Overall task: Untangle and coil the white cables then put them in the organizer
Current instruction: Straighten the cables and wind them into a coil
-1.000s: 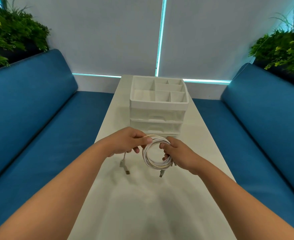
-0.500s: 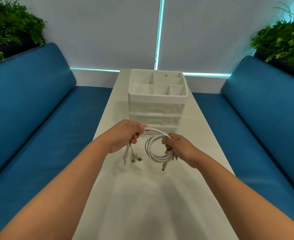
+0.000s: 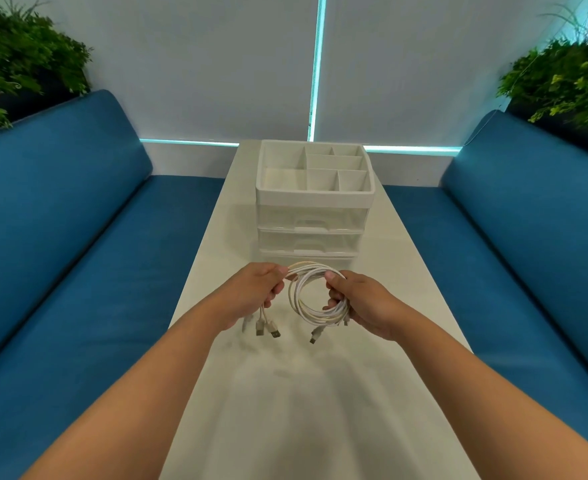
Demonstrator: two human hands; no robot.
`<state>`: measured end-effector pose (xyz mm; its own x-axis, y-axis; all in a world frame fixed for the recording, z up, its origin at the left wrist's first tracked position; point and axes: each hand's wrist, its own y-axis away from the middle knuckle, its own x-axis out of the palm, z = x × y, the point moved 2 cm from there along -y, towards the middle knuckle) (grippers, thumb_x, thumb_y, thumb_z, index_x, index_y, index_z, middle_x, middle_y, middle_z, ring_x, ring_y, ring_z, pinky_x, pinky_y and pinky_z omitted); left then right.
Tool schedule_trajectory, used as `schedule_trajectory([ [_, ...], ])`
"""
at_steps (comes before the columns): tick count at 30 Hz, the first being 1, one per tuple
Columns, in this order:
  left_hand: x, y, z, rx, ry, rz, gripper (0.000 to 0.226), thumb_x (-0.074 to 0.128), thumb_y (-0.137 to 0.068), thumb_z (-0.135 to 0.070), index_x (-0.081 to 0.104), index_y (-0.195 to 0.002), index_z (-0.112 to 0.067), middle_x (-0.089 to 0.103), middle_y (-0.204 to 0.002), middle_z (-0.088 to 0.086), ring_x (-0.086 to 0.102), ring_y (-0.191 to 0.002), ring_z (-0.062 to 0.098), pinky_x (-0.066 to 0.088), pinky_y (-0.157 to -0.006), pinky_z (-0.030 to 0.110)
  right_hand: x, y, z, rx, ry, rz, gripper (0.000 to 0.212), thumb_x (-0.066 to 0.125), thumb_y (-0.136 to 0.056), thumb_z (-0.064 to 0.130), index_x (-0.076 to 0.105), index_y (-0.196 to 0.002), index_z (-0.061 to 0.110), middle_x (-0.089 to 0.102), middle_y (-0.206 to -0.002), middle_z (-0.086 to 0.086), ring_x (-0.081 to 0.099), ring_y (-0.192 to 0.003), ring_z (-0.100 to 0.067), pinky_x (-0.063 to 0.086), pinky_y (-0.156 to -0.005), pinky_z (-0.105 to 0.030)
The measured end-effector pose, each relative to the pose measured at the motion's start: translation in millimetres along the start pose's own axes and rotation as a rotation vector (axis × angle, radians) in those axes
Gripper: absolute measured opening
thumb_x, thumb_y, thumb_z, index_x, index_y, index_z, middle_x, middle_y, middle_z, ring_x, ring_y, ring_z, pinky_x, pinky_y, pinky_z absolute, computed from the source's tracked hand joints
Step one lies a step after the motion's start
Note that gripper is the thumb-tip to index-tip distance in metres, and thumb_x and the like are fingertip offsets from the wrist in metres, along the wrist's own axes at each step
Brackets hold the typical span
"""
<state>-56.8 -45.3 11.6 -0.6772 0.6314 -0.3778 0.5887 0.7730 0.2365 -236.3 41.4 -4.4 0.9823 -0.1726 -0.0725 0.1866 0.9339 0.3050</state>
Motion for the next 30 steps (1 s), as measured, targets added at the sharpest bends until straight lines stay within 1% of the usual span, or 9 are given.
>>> schedule_trajectory([
  [6,-1,0,-4,-0.001,0.113,-0.015,0.03,0.043,-0.104,-0.036,0.068,-0.112,-0.02,0.047,-0.081,-0.005,0.041,-0.072,0.012,0.036,-0.073,0.025,1,0,1,-0.025,-0.027,0.034,0.023,0.047,-0.101,0.03,0.052,-0.1,0.008,0.048,-0.06,0.004,0.056,-0.058,-0.013,0.038,-0.076,-0.041],
  [9,-1,0,-10,0.04,0.082,0.016,0.024,0.053,-0.097,-0.045,0.071,-0.1,-0.029,0.058,-0.081,-0.015,0.05,-0.074,0.002,0.038,-0.071,0.019,-3,2,5,-0.051,0.136,-0.006,0.031,0.045,-0.101,0.034,0.057,-0.106,0.005,0.05,-0.067,0.001,0.058,-0.068,-0.017,0.04,-0.067,-0.035],
  [11,5,2,-15,0.093,0.019,0.042,0.022,0.067,-0.085,-0.051,0.07,-0.092,-0.03,0.06,-0.071,-0.022,0.054,-0.067,-0.004,0.04,-0.065,0.014,-2,1,6,-0.07,0.121,-0.015,0.032,0.045,-0.101,0.035,0.058,-0.11,0.006,0.049,-0.068,0.003,0.059,-0.068,-0.015,0.041,-0.07,-0.036],
  [14,11,-3,-9,0.137,-0.02,0.011,0.044,0.083,-0.066,-0.053,0.07,-0.102,-0.032,0.069,-0.092,-0.015,0.063,-0.088,0.004,0.048,-0.082,0.022,0,3,7,-0.081,0.023,0.018,0.026,0.044,-0.102,0.033,0.055,-0.093,0.011,0.047,-0.067,0.002,0.056,-0.058,-0.007,0.044,-0.066,-0.028],
  [16,15,-4,-7,0.147,0.018,0.037,0.045,0.084,-0.068,-0.049,0.068,-0.108,-0.035,0.072,-0.102,-0.015,0.065,-0.098,0.0,0.048,-0.088,0.022,2,5,7,-0.086,-0.028,0.028,0.028,0.042,-0.103,0.032,0.049,-0.083,0.013,0.044,-0.067,0.001,0.054,-0.054,-0.006,0.041,-0.059,-0.023],
  [19,23,-5,-10,0.137,0.127,-0.02,0.032,0.077,-0.081,-0.04,0.065,-0.106,-0.024,0.073,-0.093,-0.011,0.063,-0.072,-0.009,0.045,-0.068,0.014,4,5,7,-0.092,-0.115,0.033,0.028,0.043,-0.102,0.032,0.049,-0.084,0.012,0.045,-0.065,0.001,0.055,-0.059,-0.009,0.042,-0.059,-0.024],
  [22,29,-6,-9,0.121,0.222,-0.119,0.027,0.066,-0.092,-0.033,0.062,-0.107,-0.011,0.076,-0.083,-0.001,0.051,-0.045,-0.006,0.036,-0.055,0.021,8,6,6,-0.121,-0.026,-0.009,0.03,0.042,-0.102,0.037,0.051,-0.088,0.012,0.049,-0.068,0.0,0.054,-0.059,-0.011,0.041,-0.056,-0.026],
  [26,32,-8,-8,0.064,0.362,-0.12,0.036,0.065,-0.092,-0.034,0.063,-0.108,-0.002,0.057,-0.06,0.0,0.035,-0.043,0.007,0.028,-0.046,0.022,11,5,9,-0.154,0.152,-0.142,0.034,0.04,-0.1,0.046,0.053,-0.087,0.018,0.051,-0.071,0.004,0.044,-0.055,-0.008,0.038,-0.052,-0.02],
  [30,32,-7,-17,0.073,0.45,-0.01,0.032,0.059,-0.094,-0.042,0.067,-0.101,-0.012,0.041,-0.057,-0.003,0.03,-0.047,0.007,0.025,-0.046,0.02,15,4,10,-0.206,0.089,-0.223,0.035,0.039,-0.1,0.046,0.057,-0.092,0.018,0.048,-0.071,0.001,0.04,-0.054,-0.008,0.036,-0.05,-0.021],
])
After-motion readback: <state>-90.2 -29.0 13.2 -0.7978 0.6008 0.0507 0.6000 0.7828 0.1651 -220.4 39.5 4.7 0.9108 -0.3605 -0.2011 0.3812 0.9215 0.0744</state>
